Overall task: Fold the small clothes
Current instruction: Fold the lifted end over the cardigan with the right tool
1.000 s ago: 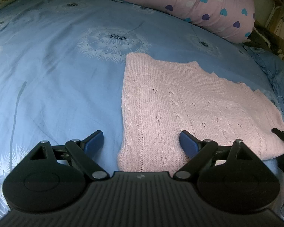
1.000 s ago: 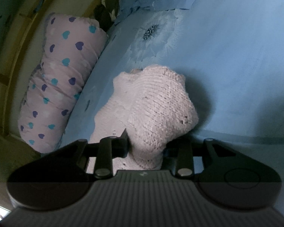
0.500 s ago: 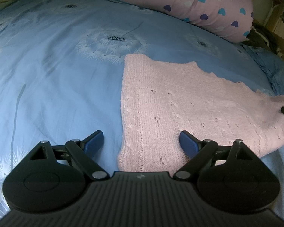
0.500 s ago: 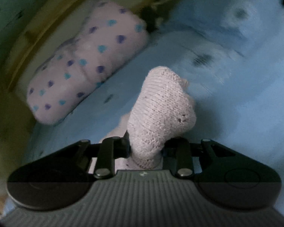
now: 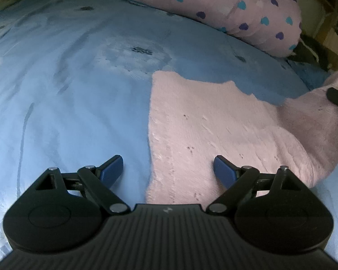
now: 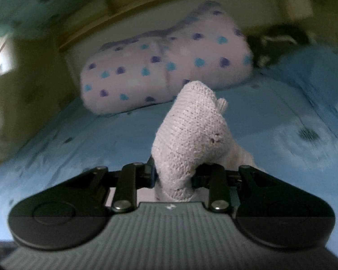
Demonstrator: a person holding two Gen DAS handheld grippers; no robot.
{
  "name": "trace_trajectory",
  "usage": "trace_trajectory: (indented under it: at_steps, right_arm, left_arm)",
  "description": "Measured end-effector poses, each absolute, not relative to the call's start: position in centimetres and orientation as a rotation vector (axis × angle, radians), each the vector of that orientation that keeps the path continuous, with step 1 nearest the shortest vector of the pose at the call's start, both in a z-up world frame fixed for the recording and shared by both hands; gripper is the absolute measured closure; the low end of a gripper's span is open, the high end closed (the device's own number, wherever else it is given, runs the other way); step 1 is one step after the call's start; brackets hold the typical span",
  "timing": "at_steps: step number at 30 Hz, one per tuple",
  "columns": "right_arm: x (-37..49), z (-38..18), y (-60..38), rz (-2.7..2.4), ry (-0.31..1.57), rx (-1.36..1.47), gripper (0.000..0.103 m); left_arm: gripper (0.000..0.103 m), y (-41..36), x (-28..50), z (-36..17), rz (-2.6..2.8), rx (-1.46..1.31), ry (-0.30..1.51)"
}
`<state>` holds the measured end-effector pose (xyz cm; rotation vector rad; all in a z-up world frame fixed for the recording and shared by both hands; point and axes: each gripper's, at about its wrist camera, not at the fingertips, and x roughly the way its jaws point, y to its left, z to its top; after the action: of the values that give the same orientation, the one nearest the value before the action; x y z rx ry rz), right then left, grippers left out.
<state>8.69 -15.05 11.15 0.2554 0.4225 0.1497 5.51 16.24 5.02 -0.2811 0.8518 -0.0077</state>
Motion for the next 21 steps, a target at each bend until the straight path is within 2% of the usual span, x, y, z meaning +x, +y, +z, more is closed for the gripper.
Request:
trace_trajectory:
  at_steps: [10, 21]
  right_arm:
    - [7.8, 9.6, -4.1, 0.392, 0.445, -0.167, 0.072]
    - [5.2, 6.0, -1.3, 0.595, 0.487, -0.311, 0.072]
  left_arm:
    - [0.012, 18.5, 5.7, 5.3, 0.038, -0.343, 0.839]
    - [0.012, 20.9, 5.3, 5.7, 0.075, -0.424, 0.801]
